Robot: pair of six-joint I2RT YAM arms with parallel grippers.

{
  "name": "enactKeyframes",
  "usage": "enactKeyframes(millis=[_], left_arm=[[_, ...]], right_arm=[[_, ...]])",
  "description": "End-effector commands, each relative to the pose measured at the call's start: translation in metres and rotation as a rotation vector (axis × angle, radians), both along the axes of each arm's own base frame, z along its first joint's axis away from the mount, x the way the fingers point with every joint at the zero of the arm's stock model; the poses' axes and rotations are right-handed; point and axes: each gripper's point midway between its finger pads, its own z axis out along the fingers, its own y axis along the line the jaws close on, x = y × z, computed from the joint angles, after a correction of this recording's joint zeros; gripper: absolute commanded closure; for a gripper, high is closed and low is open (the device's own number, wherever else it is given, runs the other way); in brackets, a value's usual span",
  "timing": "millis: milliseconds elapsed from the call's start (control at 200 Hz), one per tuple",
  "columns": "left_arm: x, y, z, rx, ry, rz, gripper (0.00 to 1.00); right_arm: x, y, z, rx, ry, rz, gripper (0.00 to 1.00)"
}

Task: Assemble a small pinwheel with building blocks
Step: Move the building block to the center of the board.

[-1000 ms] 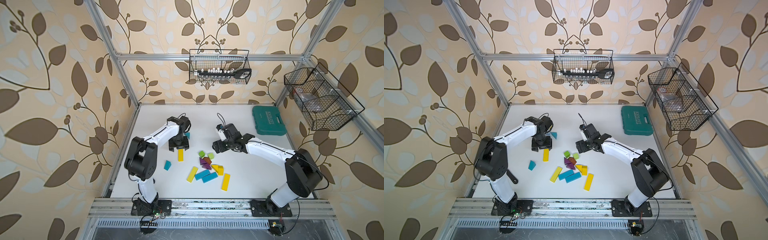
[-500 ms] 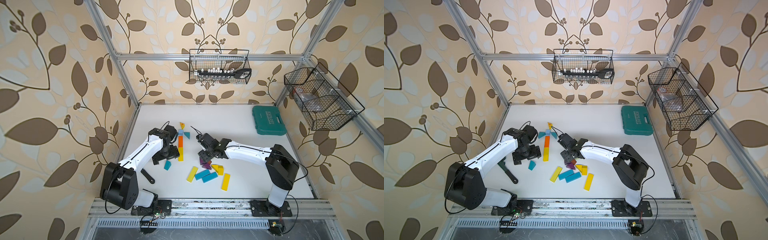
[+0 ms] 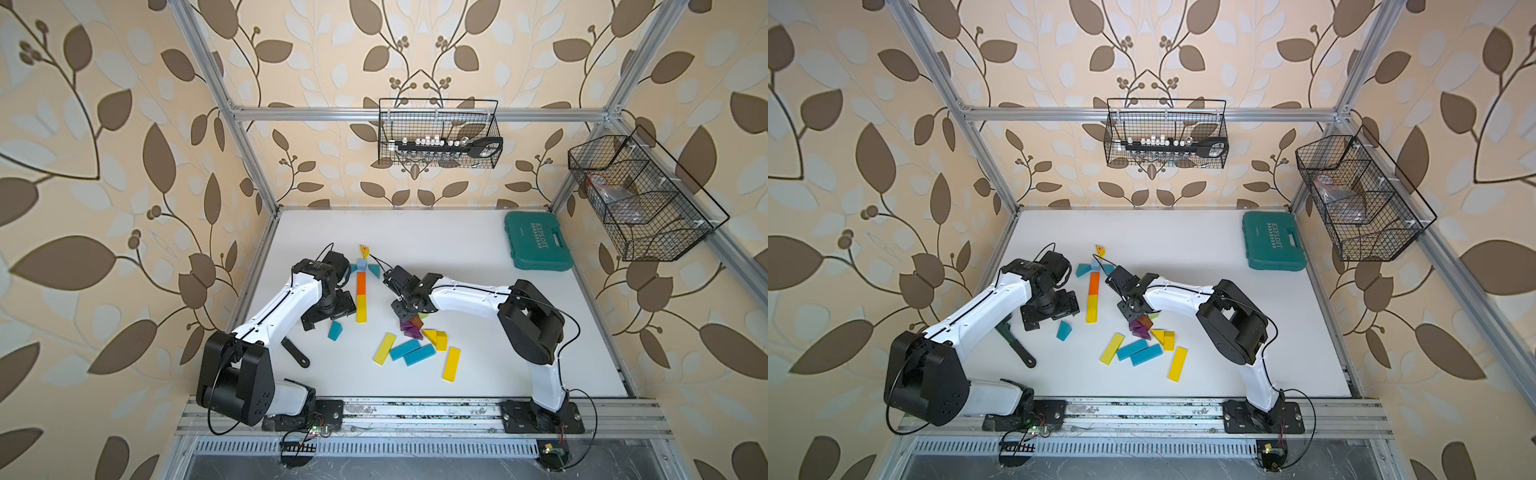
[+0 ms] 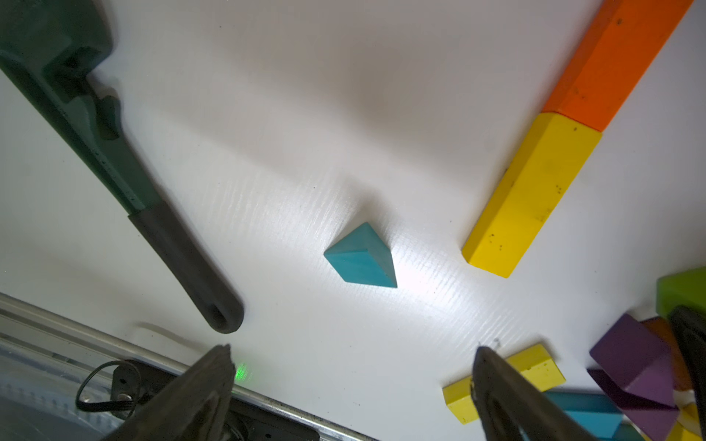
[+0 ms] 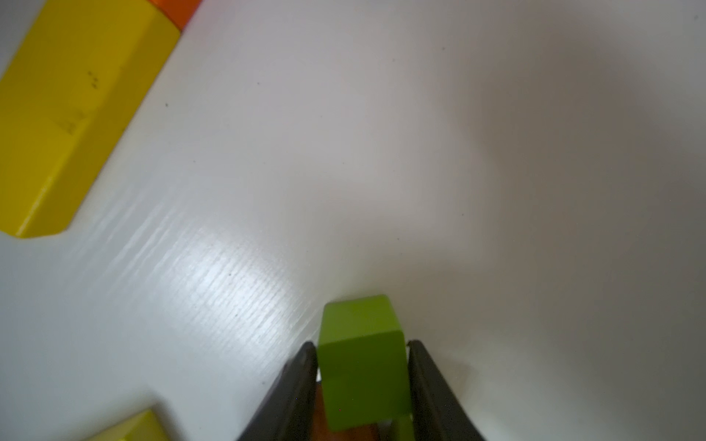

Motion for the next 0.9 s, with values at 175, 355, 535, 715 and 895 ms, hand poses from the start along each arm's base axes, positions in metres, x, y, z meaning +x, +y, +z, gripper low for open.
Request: enactKeyframes(millis=[175,355,535,715,895], left_arm=[[-0.001,0.017,0.004,0.060,-0.008,0.046,0.01],[0.000,0.016,-0.001,0.063,0.010,0.046,0.01],[0.000,0.018,-0.004,0.074,0.024,0.047,0.01],[-0.002,0.022,-0.003,0.098,0.032,0.062,0.01],[-0.003,0.034,0.004,0.094,0.033,0.115,0.01]], right_arm=[[0.028,-0.012,0.001,0.000,0.017,-0.051,0.91],[0.071,-0.027,0.005,0.006,-0.002,-0.086,0.92],[0.105,-0.030,0.000,0.041,-0.003,-0.066,0.92],[0.125,-0.028,-0.006,0.074,0.011,0.003,0.91],[0.137,-0.029,-0.011,0.132,0.046,0.052,0.87]])
